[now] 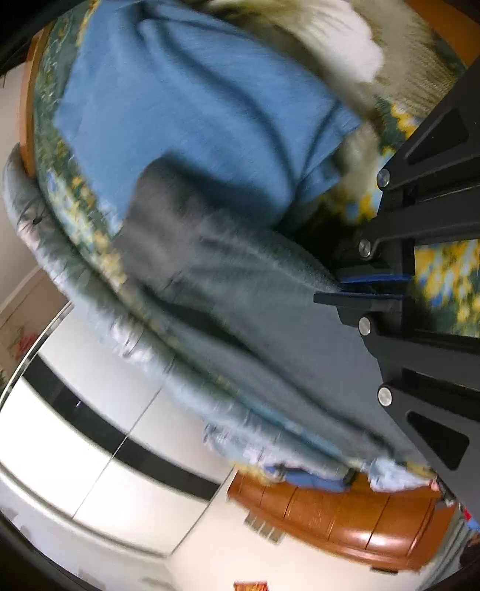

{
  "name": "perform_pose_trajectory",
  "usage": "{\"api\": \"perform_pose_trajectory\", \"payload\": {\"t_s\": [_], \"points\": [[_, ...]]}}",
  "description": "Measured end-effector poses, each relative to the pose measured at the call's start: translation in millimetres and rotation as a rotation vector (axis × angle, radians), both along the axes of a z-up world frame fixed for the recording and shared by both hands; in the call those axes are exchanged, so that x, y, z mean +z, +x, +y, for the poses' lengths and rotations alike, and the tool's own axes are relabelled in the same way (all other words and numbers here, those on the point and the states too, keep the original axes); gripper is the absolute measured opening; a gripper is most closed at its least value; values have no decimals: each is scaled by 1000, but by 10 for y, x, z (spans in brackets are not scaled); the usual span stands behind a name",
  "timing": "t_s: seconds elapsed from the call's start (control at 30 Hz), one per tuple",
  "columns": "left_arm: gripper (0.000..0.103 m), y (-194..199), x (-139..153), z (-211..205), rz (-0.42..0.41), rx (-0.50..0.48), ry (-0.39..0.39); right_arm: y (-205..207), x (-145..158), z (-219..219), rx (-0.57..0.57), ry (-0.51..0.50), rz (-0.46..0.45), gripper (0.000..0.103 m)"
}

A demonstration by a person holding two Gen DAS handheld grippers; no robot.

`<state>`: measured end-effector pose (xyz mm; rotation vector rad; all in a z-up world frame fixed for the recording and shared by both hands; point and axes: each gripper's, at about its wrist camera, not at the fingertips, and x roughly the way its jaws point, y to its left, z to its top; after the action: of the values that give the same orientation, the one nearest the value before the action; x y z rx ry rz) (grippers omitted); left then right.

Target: Fold clothes

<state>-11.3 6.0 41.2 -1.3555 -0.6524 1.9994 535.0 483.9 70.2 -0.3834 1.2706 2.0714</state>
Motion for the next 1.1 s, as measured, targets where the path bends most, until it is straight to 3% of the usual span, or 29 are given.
{"api": "perform_pose_trajectory", "payload": {"t_s": [0.17, 0.3, 0.5, 0.8, 1.1], "points": [[5, -82, 433, 65, 59, -55, 89, -78, 418, 72, 11, 84, 40, 4], [5, -378, 714, 308, 44, -101, 159, -280, 688, 321, -20, 122, 31, 4], [6, -874, 985, 935, 77, -128, 72, -813, 893, 903, -24, 161, -102, 4], [6, -1634, 518, 1943, 50, -109, -123, -1869, 515, 2004, -19, 76, -322, 4], [10, -1921, 84, 2375, -2, -137, -220, -2456, 18, 2420, 31, 44, -518, 5]]}}
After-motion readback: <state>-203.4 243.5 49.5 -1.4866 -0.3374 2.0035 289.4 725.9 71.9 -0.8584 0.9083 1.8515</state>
